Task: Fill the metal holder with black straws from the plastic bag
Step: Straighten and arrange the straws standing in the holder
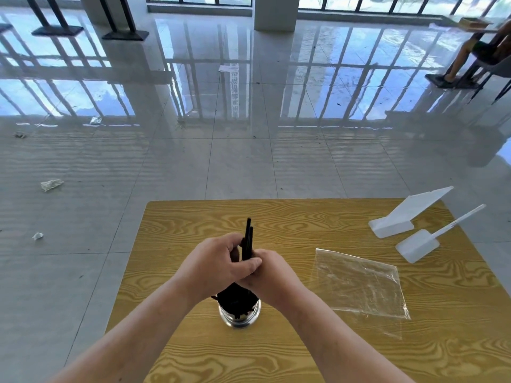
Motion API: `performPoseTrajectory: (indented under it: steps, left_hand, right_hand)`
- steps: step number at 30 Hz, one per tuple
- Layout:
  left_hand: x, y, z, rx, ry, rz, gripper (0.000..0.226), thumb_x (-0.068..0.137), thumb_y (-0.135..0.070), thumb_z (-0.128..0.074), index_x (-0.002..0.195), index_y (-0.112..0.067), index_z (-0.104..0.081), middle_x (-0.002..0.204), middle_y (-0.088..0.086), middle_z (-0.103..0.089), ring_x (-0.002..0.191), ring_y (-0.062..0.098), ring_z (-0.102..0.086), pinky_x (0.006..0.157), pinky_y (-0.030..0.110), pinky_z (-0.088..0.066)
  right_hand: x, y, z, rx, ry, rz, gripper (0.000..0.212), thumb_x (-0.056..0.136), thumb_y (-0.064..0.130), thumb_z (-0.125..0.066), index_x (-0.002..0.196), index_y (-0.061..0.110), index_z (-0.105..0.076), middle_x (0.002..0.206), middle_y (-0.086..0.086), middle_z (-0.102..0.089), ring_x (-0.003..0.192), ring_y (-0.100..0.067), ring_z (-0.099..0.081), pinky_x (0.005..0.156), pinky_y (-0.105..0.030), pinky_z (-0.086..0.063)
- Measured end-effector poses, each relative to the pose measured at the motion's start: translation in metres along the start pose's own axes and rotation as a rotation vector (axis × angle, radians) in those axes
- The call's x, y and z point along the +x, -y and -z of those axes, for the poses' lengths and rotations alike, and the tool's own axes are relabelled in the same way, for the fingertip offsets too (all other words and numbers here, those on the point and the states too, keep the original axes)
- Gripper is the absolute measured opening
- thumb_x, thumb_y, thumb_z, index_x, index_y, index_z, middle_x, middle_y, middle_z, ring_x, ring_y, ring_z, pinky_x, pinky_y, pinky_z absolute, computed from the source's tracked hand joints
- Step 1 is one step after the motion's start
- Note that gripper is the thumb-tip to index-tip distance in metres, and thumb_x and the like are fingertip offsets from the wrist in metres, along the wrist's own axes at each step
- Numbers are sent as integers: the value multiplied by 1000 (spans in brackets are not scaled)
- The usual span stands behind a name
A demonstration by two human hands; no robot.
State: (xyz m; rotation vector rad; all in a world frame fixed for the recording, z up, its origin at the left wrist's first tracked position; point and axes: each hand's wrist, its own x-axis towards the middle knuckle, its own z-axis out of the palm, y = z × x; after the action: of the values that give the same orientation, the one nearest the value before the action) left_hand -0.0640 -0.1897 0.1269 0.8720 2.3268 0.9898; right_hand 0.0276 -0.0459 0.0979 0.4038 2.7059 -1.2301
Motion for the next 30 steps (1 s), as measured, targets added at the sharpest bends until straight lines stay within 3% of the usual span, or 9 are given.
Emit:
performPoseTrajectory:
  steps: [4, 7, 9, 11, 14, 18, 21, 25, 30]
  left_hand:
    - [-2, 12, -3, -55, 64, 30, 34, 75, -65, -76, 101, -45, -68, 76, -2, -68, 59, 4, -56, 58, 29, -51]
    - [-2, 20, -2, -97, 105, 57, 45, 70, -67, -82, 108, -50, -65, 70, -7, -62, 59, 1, -53, 59, 28, -50]
    - [-2, 25, 1, -103, 146, 106, 65, 61, -75, -86, 117, -57, -58, 77, -13, -60, 63, 1, -54, 60, 26, -51]
    - [-3, 31, 4, -19, 181, 158, 97, 48, -87, -85, 132, -64, -43, 95, -15, -60, 75, 3, -59, 64, 24, -52]
    - [-8, 41, 7, 88, 244, 240, 139, 36, -95, -82, 153, -61, -16, 136, -15, -50, 114, 4, -57, 92, 27, -52]
    - [-14, 57, 7, 179, 348, 340, 163, 32, -96, -82, 163, -49, 3, 170, -4, -26, 149, 22, -40, 119, 45, -43]
    - [-16, 67, 3, 177, 443, 379, 167, 32, -91, -86, 165, -46, 4, 173, 0, -23, 154, 23, -35, 122, 45, -40]
    - [-19, 78, -11, 152, 459, 351, 154, 43, -71, -96, 165, -46, -6, 169, -7, -34, 145, 16, -46, 117, 34, -42]
    - [-18, 73, -30, 233, 303, 233, 123, 53, -66, -86, 159, -44, -27, 144, -19, -57, 126, 5, -59, 100, 24, -50]
  right_hand:
    - [0, -13, -8, -83, -7, 23, 19, 89, 39, -70, 79, 22, -66, 83, 2, -68, 76, -19, -65, 68, -45, -58]
    - [-2, -21, -8, -23, -47, -11, 22, 85, 51, -69, 95, 32, -74, 94, 13, -68, 86, -6, -65, 77, -36, -60]
    - [-4, -27, -8, 6, -92, -42, 37, 82, 65, -65, 108, 39, -72, 95, 16, -67, 86, -3, -65, 75, -28, -58]
    - [-8, -36, -7, 54, -155, -74, 47, 80, 76, -62, 116, 46, -66, 91, 15, -66, 81, -3, -65, 68, -21, -52]
    - [-19, -51, -4, 135, -173, -138, 66, 73, 94, -63, 125, 54, -55, 88, 11, -65, 78, -4, -64, 63, -19, -50]
    - [-35, -67, -6, 122, 46, -256, 112, 57, 102, -67, 150, 49, -36, 94, 7, -66, 79, -5, -65, 69, -24, -57]
    - [-43, -72, -13, 46, 205, -304, 132, 53, 92, -81, 160, 50, -17, 100, 10, -65, 87, -6, -64, 78, -26, -57]
    - [-43, -67, -28, -7, 239, -325, 135, 62, 70, -92, 165, 49, -7, 111, 16, -55, 101, -10, -58, 97, -35, -57]
    - [-32, -56, -41, -15, 96, -280, 106, 76, 64, -81, 162, 40, -24, 124, 12, -68, 110, -12, -67, 83, -26, -51]
